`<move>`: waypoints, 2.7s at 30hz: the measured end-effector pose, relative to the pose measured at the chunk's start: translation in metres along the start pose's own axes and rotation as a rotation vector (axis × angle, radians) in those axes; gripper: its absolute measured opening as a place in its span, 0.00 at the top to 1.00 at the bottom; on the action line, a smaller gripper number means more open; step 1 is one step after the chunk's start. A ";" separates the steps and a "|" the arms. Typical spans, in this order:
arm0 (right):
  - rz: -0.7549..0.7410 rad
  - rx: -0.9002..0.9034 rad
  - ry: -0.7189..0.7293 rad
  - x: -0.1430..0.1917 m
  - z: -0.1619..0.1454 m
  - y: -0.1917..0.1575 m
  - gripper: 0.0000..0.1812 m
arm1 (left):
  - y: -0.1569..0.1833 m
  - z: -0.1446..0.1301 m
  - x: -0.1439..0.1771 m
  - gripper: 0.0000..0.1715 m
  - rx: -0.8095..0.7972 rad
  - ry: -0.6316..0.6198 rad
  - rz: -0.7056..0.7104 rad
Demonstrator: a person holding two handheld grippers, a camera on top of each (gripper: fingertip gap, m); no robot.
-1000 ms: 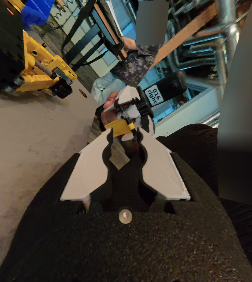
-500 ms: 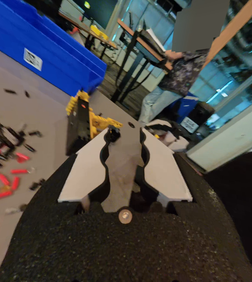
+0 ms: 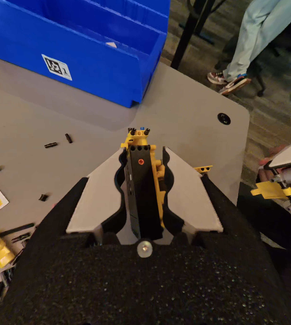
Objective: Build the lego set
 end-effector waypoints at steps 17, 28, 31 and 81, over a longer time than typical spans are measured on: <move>-0.064 -0.032 0.033 0.003 0.002 0.012 0.69 | -0.021 -0.007 0.011 0.83 0.047 0.116 0.007; 0.017 -0.248 0.212 -0.049 0.052 0.040 0.70 | 0.002 -0.044 0.081 0.84 0.061 0.819 -0.083; 0.077 -0.313 0.208 -0.072 0.061 0.041 0.69 | 0.012 -0.051 0.093 0.84 -0.044 0.890 -0.059; 0.268 -0.561 -0.122 -0.106 0.019 0.039 0.69 | 0.045 -0.083 0.073 0.81 0.086 0.615 -0.024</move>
Point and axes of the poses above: each gripper's, where its closed fingertips meet, x back along the fingers, z out of its top, y = z × x across the jaws, the point moved 7 cm from there along x, back along the fingers, and after that the axes turned 13 degrees about x, right-handed, at the moved point
